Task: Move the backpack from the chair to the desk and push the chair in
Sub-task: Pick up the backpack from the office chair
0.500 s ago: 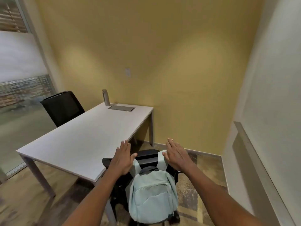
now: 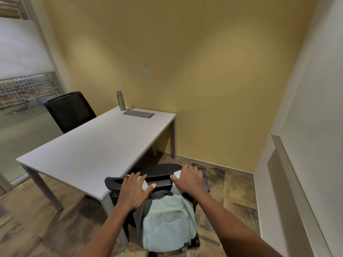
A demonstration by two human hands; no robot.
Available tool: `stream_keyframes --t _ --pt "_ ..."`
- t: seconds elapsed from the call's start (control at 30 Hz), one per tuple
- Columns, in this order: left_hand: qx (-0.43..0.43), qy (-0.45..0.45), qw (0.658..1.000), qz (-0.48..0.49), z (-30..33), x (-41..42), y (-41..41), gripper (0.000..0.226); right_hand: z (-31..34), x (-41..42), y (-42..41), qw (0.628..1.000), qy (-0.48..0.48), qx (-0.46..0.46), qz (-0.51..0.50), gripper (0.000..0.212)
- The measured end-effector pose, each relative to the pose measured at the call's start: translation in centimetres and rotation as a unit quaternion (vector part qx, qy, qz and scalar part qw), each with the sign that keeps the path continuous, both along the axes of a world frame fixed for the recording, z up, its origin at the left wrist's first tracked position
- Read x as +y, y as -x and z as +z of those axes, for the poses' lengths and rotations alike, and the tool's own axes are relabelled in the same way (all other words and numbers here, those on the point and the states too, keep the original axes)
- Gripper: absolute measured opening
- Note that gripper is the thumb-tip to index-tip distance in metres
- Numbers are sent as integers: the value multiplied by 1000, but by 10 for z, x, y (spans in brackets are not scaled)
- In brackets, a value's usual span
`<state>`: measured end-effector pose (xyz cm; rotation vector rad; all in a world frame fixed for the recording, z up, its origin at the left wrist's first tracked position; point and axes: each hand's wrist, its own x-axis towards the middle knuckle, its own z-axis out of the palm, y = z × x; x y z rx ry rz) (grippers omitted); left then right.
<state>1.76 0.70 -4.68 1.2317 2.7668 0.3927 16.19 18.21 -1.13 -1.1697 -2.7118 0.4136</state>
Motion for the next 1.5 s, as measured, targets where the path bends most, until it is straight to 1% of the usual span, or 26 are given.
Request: stream_keyframes --t 0.07,0.13,0.2,0.27,0.47,0.6,0.7,0.77,0.83,0.87,0.97,1.07,1.2,1.27,1.4,1.5 --pt "0 -6 1000 7 -1 -2 -2 74 0 -1 11 999 32 -2 -39 76" --pt "2 -10 1000 11 -3 -3 -2 74 0 1 19 997 46 -9 -62 73" --pt "2 -15 1000 13 -3 -4 -2 79 2 3 25 995 57 -15 -78 69" --pt "4 -22 1000 15 -4 -4 -3 82 3 3 28 994 54 -19 -91 62" --pt "3 -22 1000 16 -4 -4 -2 78 13 6 22 994 25 -42 -99 43" --pt "-3 -21 1000 11 -3 -3 1 82 15 21 7 993 12 -10 -115 29" --pt "11 -12 1000 2 -5 -4 2 84 11 29 -1 988 40 44 -142 28" --pt "17 -8 1000 -2 -7 -4 2 79 13 30 -3 977 64 76 -188 36" --pt "20 -11 1000 -1 -8 -3 1 76 13 30 -3 965 84 114 -221 50" --pt "21 -12 1000 0 -8 -2 1 76 11 31 -5 957 98 137 -238 53" --pt "18 -20 1000 1 -9 0 0 75 6 36 -10 921 154 194 -299 47" --pt "21 -24 999 0 -10 -1 1 75 7 37 -13 889 203 218 -348 39" --pt "16 -28 999 0 -9 -2 1 75 11 37 -16 853 226 253 -396 30" --pt "16 -33 999 -1 -9 0 1 74 12 35 -20 848 231 262 -399 29" --pt "20 -48 999 -2 -11 0 0 72 12 28 -27 850 265 263 -371 32" --pt "29 -51 998 4 -11 -2 0 75 11 22 -29 829 328 290 -349 25"
